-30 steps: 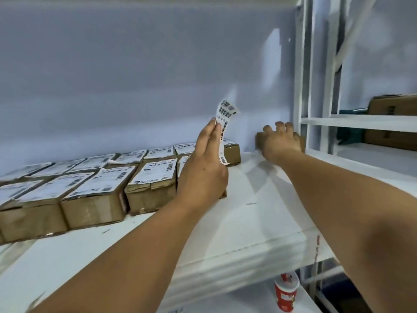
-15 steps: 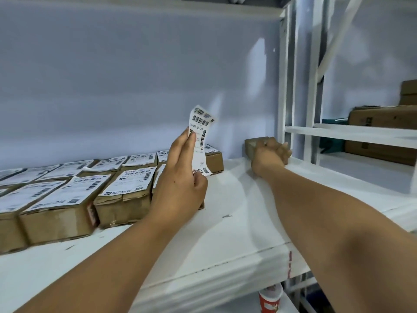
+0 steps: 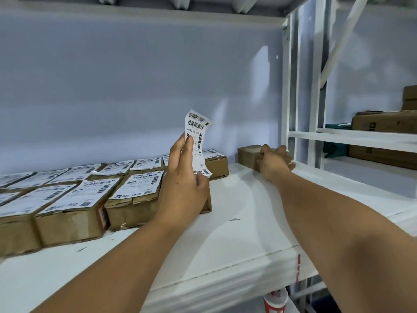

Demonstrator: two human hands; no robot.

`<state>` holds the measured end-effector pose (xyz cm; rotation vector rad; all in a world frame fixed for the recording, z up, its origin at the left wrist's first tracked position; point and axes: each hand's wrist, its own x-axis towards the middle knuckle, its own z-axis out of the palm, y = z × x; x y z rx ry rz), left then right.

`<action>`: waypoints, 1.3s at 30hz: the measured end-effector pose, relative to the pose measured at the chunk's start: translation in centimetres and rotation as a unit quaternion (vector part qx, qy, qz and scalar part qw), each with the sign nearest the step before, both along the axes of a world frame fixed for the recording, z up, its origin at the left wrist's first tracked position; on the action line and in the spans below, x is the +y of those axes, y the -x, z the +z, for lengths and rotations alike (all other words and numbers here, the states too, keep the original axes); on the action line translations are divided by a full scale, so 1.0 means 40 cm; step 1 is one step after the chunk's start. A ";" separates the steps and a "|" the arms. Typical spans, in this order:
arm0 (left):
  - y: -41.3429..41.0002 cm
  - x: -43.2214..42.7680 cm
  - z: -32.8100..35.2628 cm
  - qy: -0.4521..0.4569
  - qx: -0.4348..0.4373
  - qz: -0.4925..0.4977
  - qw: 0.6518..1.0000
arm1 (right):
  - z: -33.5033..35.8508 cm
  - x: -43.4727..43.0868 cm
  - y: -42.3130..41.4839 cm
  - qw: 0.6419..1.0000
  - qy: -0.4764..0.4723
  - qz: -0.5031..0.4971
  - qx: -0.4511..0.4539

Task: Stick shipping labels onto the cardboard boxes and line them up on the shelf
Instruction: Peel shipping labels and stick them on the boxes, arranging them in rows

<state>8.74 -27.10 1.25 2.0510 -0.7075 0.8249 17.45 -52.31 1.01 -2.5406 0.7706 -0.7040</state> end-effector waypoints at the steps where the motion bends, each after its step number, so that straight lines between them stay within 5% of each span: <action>1: 0.000 0.001 0.001 0.003 0.003 0.004 1.000 | -0.001 -0.001 0.004 1.000 -0.007 0.007 -0.008; 8: 0.001 0.003 0.000 0.012 0.009 0.006 1.000 | -0.006 0.018 0.025 0.992 -0.069 -0.018 -0.102; 13: -0.004 -0.002 0.002 0.010 -0.001 0.007 1.000 | 0.004 0.037 0.073 0.996 -0.089 -0.005 -0.023; 30: 0.023 0.013 0.013 0.026 -0.017 0.007 0.999 | 0.003 0.182 0.291 0.997 -0.077 0.015 0.024; 39: 0.073 0.062 0.010 0.026 -0.043 0.001 0.999 | 0.015 0.271 0.356 0.981 -0.136 0.135 0.018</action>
